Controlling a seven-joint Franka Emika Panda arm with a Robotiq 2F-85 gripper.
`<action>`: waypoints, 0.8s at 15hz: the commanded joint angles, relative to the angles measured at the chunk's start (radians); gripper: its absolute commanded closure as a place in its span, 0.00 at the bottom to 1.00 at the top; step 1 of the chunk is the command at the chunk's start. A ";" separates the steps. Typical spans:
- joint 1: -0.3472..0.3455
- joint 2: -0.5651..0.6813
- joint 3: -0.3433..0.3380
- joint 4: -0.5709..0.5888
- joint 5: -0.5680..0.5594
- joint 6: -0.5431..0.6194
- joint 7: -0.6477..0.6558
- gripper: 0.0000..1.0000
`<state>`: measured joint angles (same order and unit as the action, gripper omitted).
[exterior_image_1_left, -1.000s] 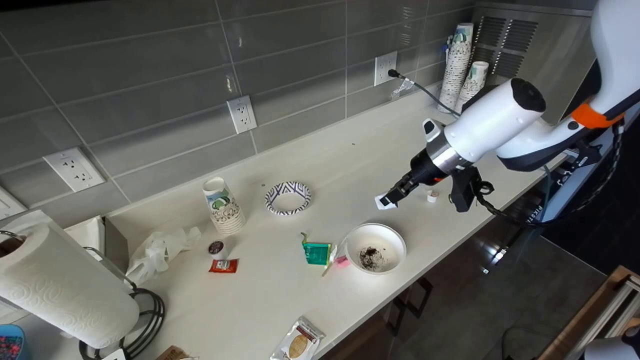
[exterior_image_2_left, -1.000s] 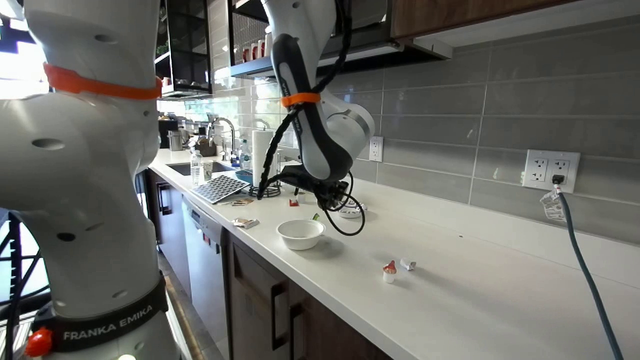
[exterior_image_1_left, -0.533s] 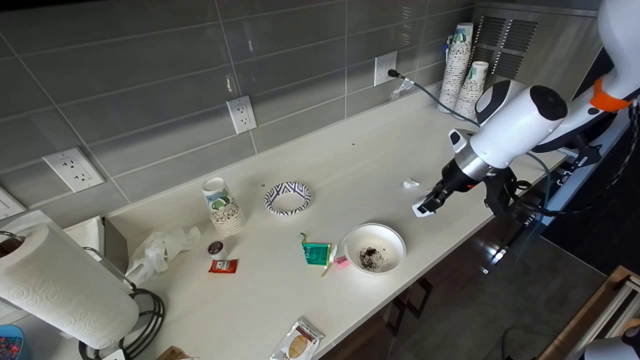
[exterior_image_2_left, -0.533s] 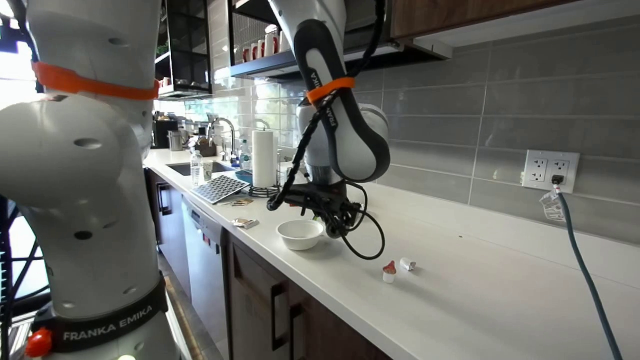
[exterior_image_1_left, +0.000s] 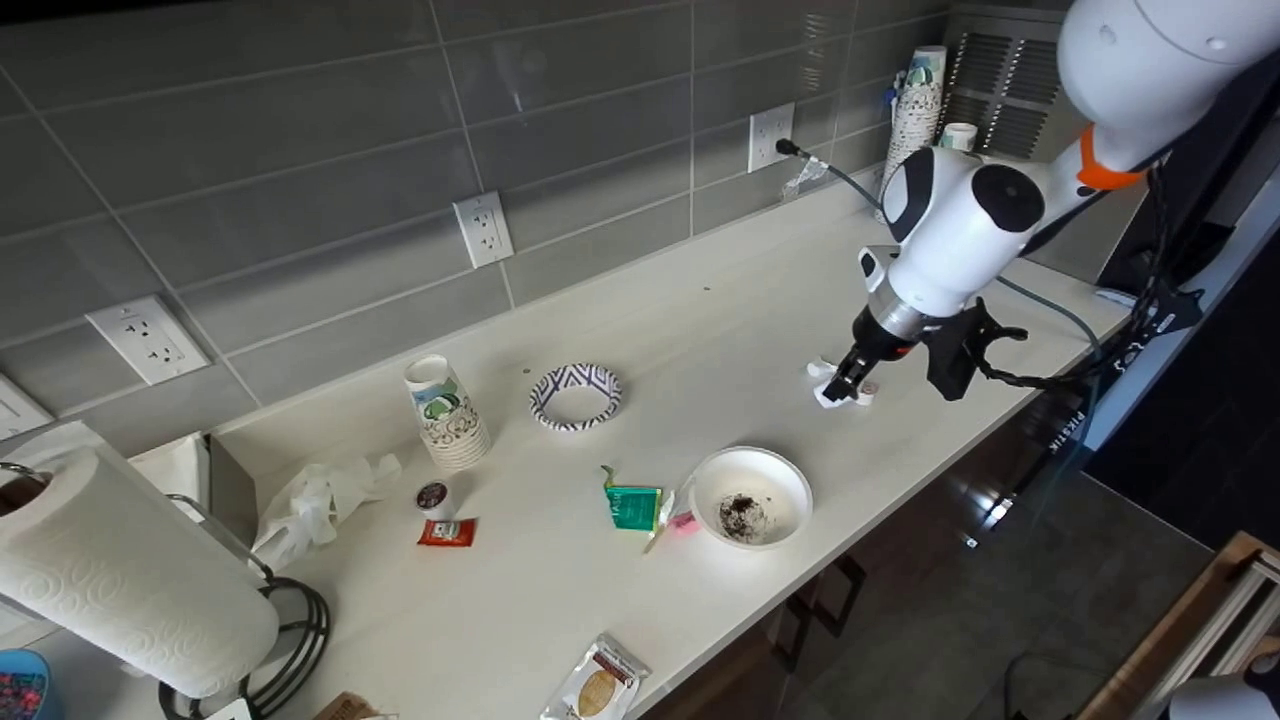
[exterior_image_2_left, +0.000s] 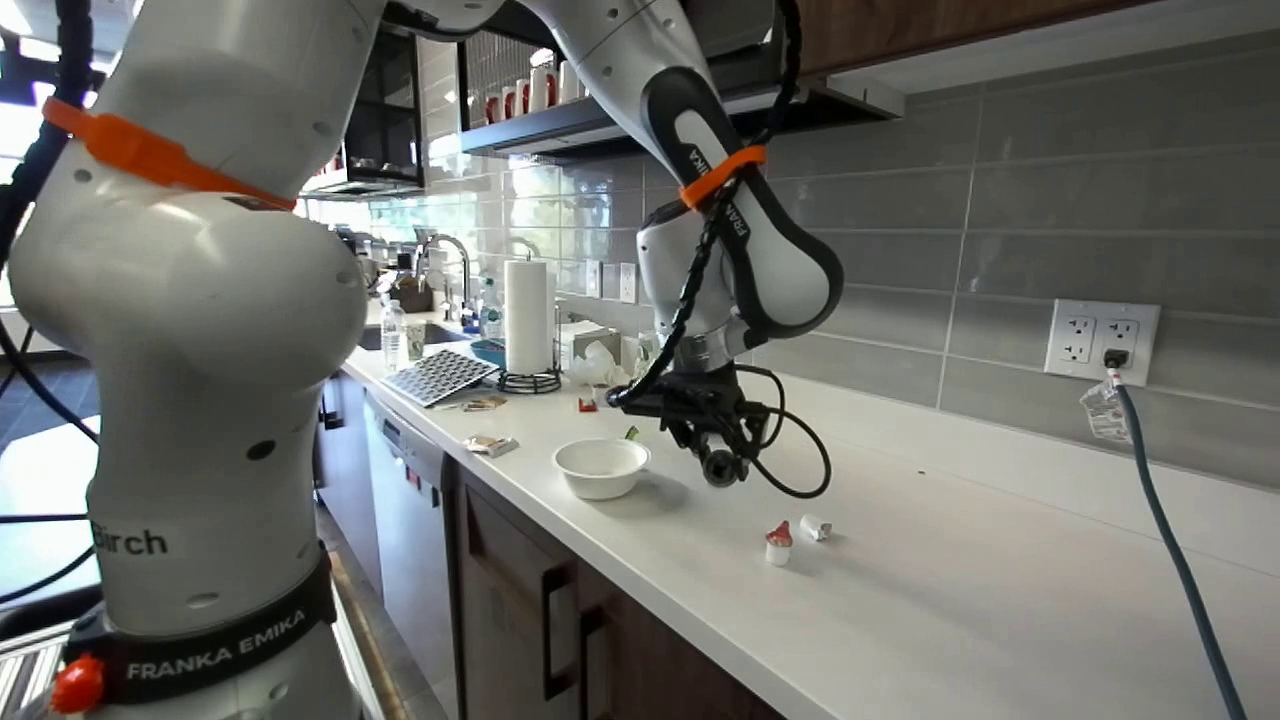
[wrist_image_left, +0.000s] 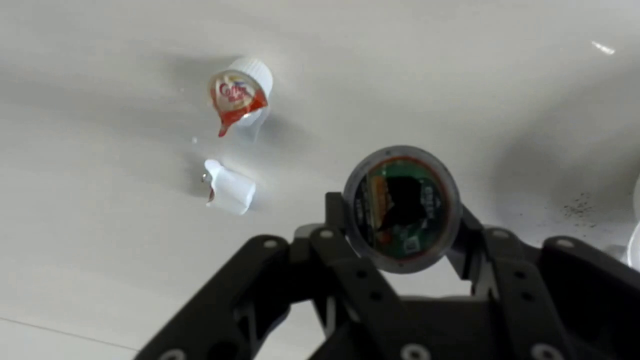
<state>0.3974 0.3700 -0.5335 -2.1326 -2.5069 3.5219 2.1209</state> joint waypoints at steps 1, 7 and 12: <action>0.271 0.161 -0.259 0.199 -0.011 0.194 0.133 0.76; 0.445 0.294 -0.443 0.432 -0.010 0.520 0.283 0.76; 0.429 0.256 -0.410 0.412 -0.009 0.481 0.262 0.51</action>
<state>0.8363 0.6326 -0.9578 -1.7225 -2.5058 4.0071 2.3755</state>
